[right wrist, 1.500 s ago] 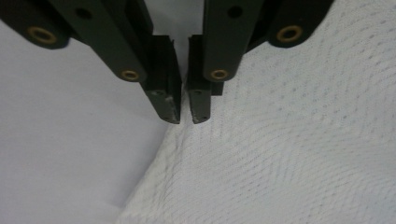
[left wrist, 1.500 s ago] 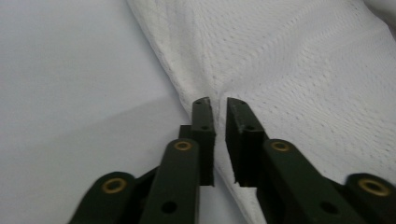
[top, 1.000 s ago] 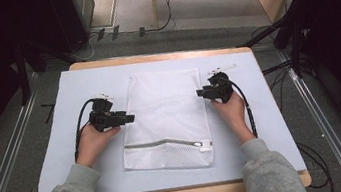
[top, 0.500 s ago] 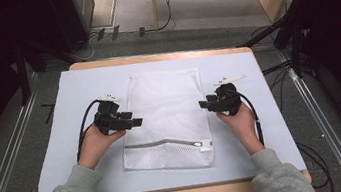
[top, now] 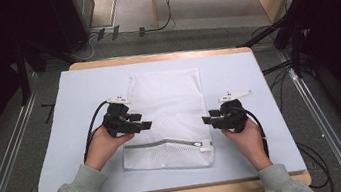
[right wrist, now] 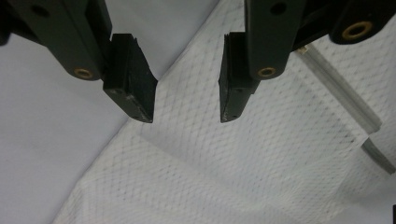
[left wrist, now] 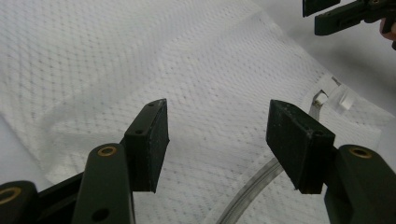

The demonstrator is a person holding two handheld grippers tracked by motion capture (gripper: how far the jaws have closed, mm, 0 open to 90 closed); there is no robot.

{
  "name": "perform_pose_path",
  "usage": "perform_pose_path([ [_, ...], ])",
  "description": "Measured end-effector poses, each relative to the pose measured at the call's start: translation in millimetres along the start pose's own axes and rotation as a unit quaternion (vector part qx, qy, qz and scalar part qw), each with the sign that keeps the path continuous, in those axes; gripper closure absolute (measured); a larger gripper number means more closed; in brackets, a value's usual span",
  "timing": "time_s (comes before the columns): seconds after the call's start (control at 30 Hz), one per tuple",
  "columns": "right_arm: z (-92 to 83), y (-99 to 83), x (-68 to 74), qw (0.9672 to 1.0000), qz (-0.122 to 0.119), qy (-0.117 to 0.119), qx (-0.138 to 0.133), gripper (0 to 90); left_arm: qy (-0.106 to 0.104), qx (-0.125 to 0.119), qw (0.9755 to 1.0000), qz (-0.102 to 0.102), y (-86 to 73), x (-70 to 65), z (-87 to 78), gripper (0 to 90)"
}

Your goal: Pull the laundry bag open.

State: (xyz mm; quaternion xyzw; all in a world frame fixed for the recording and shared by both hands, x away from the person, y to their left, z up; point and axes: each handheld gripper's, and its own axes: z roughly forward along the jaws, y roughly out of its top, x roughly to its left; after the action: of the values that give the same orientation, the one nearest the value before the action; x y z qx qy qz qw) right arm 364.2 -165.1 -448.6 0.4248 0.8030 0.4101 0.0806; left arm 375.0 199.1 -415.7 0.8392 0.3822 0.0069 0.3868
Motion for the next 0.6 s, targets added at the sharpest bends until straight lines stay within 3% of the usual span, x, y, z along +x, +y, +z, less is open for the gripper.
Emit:
perform_pose_path([
  [0.6,-16.3,-30.2,25.4,0.9998,0.002,0.006,0.016,57.8,-0.035,0.000,0.9989,0.031,1.4,-30.3,13.1,40.2],
])
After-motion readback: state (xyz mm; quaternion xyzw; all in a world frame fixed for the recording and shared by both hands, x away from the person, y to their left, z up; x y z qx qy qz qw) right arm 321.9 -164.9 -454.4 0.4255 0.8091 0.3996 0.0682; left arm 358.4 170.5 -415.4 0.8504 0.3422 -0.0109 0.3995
